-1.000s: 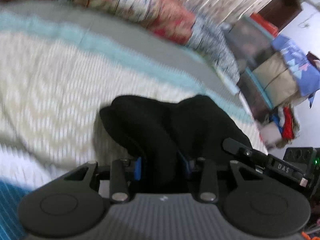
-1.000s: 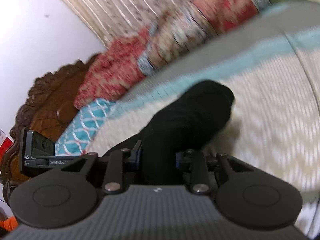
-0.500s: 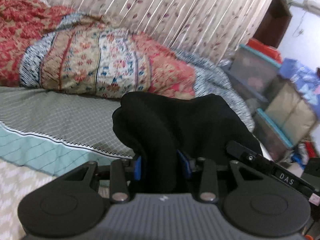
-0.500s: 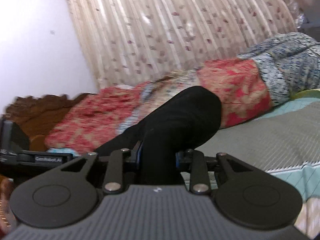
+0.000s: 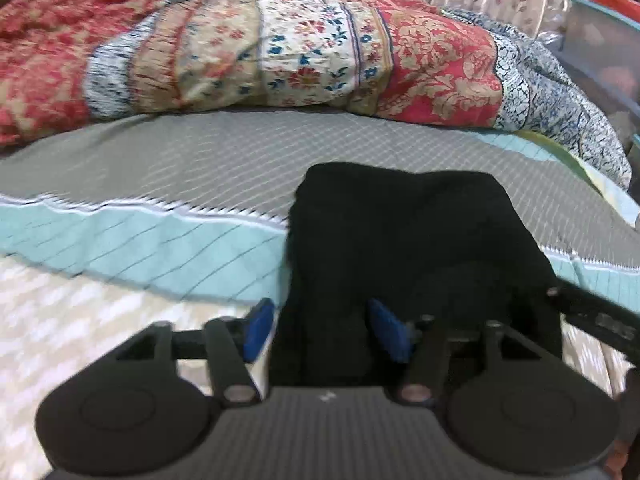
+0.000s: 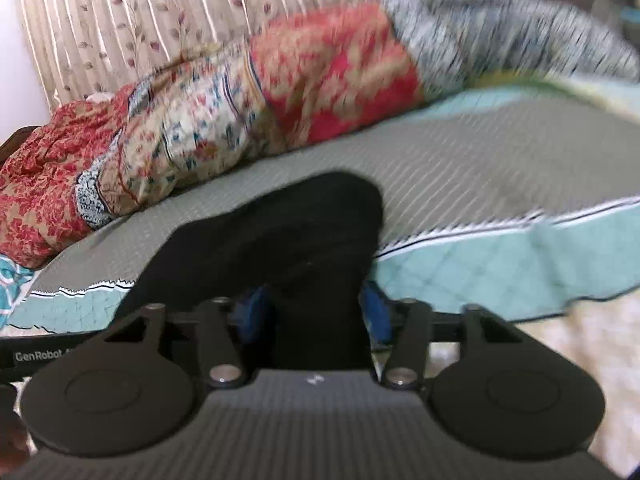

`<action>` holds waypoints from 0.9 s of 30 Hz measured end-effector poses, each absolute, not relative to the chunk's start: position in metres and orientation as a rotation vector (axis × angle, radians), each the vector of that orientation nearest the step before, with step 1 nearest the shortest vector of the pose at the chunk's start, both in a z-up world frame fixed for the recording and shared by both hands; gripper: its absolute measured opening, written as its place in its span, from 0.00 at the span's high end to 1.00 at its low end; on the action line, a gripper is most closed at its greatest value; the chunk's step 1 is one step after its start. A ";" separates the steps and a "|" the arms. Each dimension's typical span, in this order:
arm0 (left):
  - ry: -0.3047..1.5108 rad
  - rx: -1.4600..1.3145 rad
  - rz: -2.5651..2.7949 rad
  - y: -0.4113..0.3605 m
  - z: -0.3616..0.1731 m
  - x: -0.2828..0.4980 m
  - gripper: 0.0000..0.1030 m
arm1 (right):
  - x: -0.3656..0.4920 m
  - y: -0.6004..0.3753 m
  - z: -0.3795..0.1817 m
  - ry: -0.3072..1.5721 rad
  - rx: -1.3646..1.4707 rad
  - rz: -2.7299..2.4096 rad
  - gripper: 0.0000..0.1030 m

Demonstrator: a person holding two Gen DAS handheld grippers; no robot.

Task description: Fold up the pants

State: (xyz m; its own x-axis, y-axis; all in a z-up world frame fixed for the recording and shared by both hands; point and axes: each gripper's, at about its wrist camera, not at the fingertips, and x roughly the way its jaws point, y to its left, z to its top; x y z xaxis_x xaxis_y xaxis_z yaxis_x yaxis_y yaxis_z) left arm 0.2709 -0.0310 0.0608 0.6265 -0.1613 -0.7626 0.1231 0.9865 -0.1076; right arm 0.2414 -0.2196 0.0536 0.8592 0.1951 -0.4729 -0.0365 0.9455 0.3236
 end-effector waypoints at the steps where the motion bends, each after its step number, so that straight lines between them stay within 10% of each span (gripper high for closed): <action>1: 0.880 -0.036 -0.136 -0.029 0.067 0.257 0.23 | 0.226 -0.221 0.057 0.501 0.311 0.117 0.15; 10: 0.912 0.007 -0.050 -0.012 0.093 0.130 0.00 | 0.090 -0.203 0.069 0.474 0.312 0.141 0.00; 27: 0.892 0.106 -0.086 -0.009 0.110 -0.021 0.00 | -0.029 -0.186 0.065 0.646 0.432 0.117 0.00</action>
